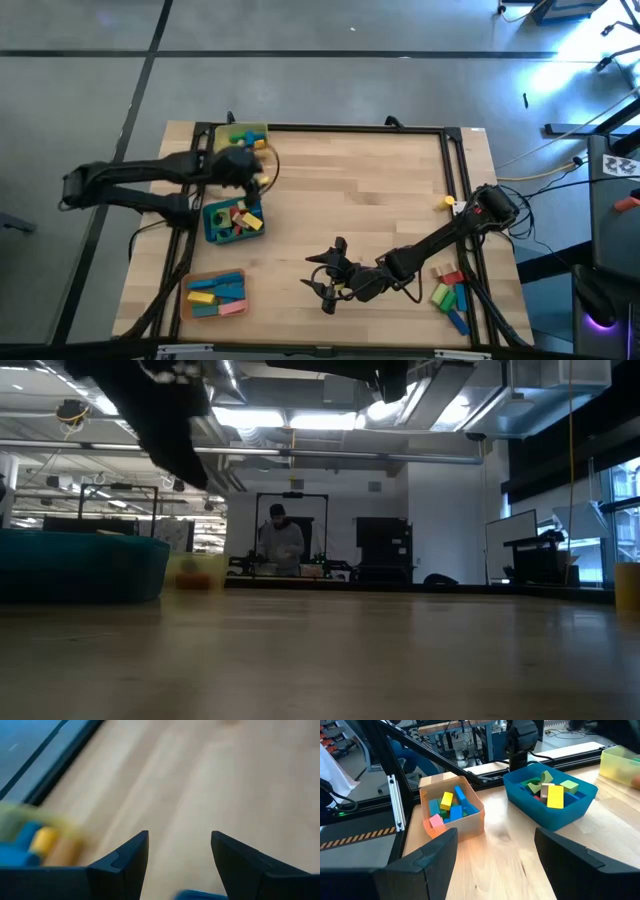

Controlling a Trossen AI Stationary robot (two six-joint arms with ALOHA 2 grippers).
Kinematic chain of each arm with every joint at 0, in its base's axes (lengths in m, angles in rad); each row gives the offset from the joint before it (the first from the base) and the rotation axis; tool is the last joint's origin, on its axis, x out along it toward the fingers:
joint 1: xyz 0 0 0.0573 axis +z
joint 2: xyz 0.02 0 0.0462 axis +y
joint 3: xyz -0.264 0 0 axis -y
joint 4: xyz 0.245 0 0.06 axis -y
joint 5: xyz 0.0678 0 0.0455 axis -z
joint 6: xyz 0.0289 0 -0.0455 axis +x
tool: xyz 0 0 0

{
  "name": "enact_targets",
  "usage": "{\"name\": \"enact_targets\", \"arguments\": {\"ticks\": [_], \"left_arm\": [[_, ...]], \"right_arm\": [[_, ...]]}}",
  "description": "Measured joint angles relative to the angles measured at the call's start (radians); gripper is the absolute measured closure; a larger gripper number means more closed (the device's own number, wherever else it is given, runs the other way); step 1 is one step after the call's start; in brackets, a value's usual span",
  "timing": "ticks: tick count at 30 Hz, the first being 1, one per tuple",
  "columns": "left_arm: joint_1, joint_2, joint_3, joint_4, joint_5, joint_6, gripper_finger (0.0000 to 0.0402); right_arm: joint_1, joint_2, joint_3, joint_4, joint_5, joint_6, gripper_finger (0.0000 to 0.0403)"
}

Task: Sort blocks by size
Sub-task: Put the light green cylindrical block into the yellow bin

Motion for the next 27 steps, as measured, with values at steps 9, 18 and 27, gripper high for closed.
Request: {"name": "enact_targets", "arguments": {"ticks": [9, 18, 27], "left_arm": [[-0.342, -0.108, -0.027, 0.024, -0.008, -0.084, 0.0204], [-0.643, -0.096, -0.151, 0.345, -0.114, -0.072, 0.0204], [-0.802, -0.069, -0.436, 0.836, -0.119, -0.2, 0.0204]], "right_arm": [[0.0, 0.0, 0.0, -0.025, 0.0, 0.0, 0.0139], [0.0, -0.016, -0.001, -0.101, -0.001, -0.017, 0.0139], [0.028, -0.124, 0.177, -0.845, -0.123, 0.307, 0.0139]]}}
